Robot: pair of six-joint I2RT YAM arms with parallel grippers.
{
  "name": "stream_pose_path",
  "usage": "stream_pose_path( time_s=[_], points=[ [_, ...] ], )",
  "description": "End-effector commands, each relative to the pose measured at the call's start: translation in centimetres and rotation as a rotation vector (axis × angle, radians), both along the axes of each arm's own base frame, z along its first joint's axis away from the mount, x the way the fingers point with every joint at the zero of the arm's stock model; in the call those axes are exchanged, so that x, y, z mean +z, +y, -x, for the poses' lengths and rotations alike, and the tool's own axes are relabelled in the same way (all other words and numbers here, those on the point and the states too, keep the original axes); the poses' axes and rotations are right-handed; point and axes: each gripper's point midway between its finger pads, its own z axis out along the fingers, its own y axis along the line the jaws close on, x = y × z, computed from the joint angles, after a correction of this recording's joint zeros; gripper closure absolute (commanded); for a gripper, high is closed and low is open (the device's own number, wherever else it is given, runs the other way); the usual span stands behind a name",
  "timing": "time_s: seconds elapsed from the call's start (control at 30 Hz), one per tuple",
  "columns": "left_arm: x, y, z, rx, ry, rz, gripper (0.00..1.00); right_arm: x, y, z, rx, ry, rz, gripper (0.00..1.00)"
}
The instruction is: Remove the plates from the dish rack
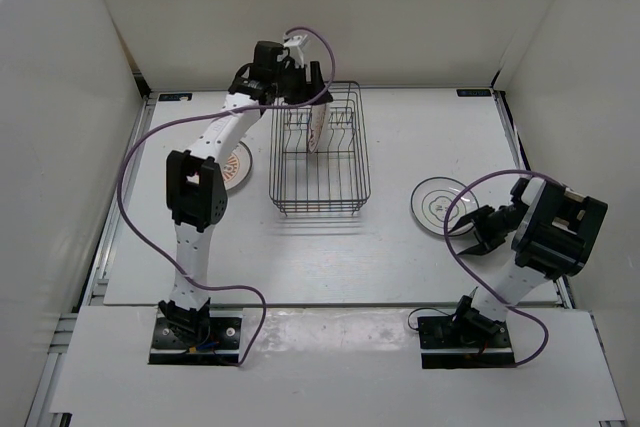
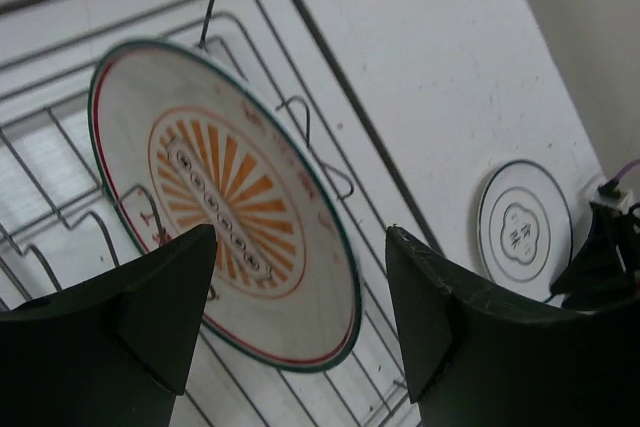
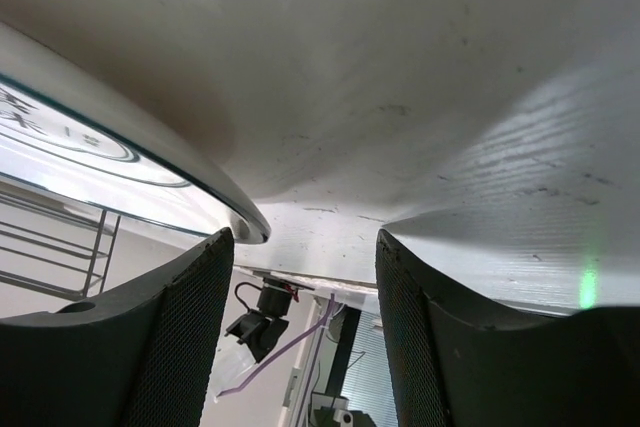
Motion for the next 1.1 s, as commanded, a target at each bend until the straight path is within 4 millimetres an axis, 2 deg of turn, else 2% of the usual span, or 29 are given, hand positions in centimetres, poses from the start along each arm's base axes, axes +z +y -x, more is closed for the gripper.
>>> stream_pose_path(
  time_s=[0.0,0.1,0.13,0.23,0.33,0.37,0.4,0.5,0.6,0.63,0.67,0.83,1.07],
  points=[
    [-1.2,0.1,3.2,-0.059,0.095,-0.051,0.22,0.5,-0.5,-0.7,0.012,-0.016,0.0,0.38],
    [-3.0,0.3,4.6,-0.077,0.12,-0.075,0.23,0.5,-0.4,-0.8,0.014,-0.017,-0.008,0.38],
    [-2.5,0.1,4.6,-0.081,0.095,-0.071,0.23,0.4,-0.4,-0.8,0.01,-0.013,-0.011,0.38],
    [-3.2,0.2,4.6,-0.088,0.11,-0.09,0.27,0.2,-0.3,-0.6,0.011,-0.005,-0.017,0.38],
    [-2.6,0.1,4.1,-0.096,0.092,-0.1,0.39,0.1,-0.5,-0.8,0.008,-0.007,-0.019,0.38],
    [-1.6,0.0,4.1,-0.099,0.069,-0.093,0.43,0.1,-0.4,-0.8,0.009,-0.003,-0.022,0.38],
    [-1.8,0.1,3.9,-0.092,0.072,-0.094,0.49,0.0,-0.5,-0.8,0.004,-0.003,-0.024,0.38],
    [-1.0,0.0,3.8,-0.072,0.057,-0.071,0.57,-0.1,-0.5,-0.6,-0.002,0.001,-0.026,0.38],
    [-0.2,0.0,3.5,-0.048,0.039,-0.038,0.6,-0.1,-0.6,-0.6,-0.009,0.0,-0.029,0.38],
    [0.9,0.0,3.4,-0.043,0.008,-0.023,0.62,-0.1,-0.6,-0.7,-0.007,0.0,-0.029,0.38],
    [0.7,-0.1,3.5,-0.038,0.013,-0.02,0.62,-0.1,-0.6,-0.7,-0.008,-0.002,-0.032,0.38],
    [4.7,0.2,2.5,0.009,-0.067,0.074,0.75,-0.1,-0.8,-0.6,-0.01,-0.002,-0.027,0.38],
    [9.9,0.8,1.3,0.074,-0.166,0.173,0.86,-0.1,-1.0,-0.7,-0.008,0.002,-0.021,0.38]
  ],
)
